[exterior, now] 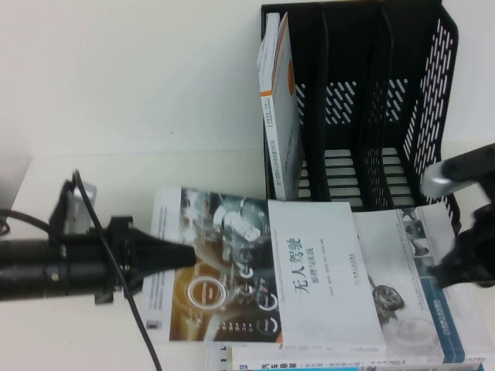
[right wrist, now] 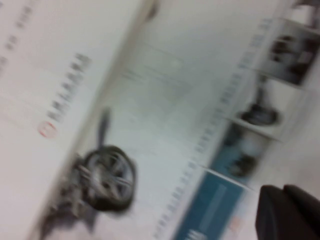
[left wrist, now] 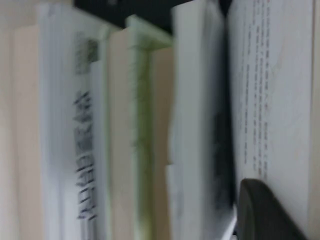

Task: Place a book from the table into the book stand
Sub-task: Pick up the book with your left arm, then place the book on the book shelf

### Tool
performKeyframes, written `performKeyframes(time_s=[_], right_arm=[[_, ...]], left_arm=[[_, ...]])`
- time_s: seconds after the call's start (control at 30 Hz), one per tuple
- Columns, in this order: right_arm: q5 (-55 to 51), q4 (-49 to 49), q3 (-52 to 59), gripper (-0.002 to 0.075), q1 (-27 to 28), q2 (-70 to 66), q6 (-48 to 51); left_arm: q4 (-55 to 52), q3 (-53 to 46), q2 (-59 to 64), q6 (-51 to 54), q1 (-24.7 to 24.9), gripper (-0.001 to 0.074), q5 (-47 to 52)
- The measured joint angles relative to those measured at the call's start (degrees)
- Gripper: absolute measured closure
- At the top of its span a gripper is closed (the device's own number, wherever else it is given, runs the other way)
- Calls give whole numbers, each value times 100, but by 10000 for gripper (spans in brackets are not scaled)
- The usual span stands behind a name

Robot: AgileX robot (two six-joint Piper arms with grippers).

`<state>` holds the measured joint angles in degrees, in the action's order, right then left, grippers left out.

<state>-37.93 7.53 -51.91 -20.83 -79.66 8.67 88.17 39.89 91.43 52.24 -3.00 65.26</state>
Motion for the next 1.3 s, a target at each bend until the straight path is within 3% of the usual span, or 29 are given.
performKeyframes(time_s=[0.23, 0.53, 0.73, 0.97, 1.3], right_arm=[[-305, -894, 0, 720, 0, 737, -513], [-328, -1194, 8, 720, 0, 1103, -867], [-328, -1293, 34, 720, 0, 1123, -919], [-430, -1479, 34, 720, 0, 1134, -1243], [-598, -2391, 34, 720, 0, 1773, -1918]], left_arm=[[-242, 517, -761, -869, 0, 635, -35], [-560, 1362, -1324, -1709, 57, 635, -27], [-754, 2083, -1323, -2028, 702, 635, -364], [-1912, 3252, -1297, -2920, 1430, 635, -1588], [-2334, 5028, -616, -3716, 1490, 635, -1748]])
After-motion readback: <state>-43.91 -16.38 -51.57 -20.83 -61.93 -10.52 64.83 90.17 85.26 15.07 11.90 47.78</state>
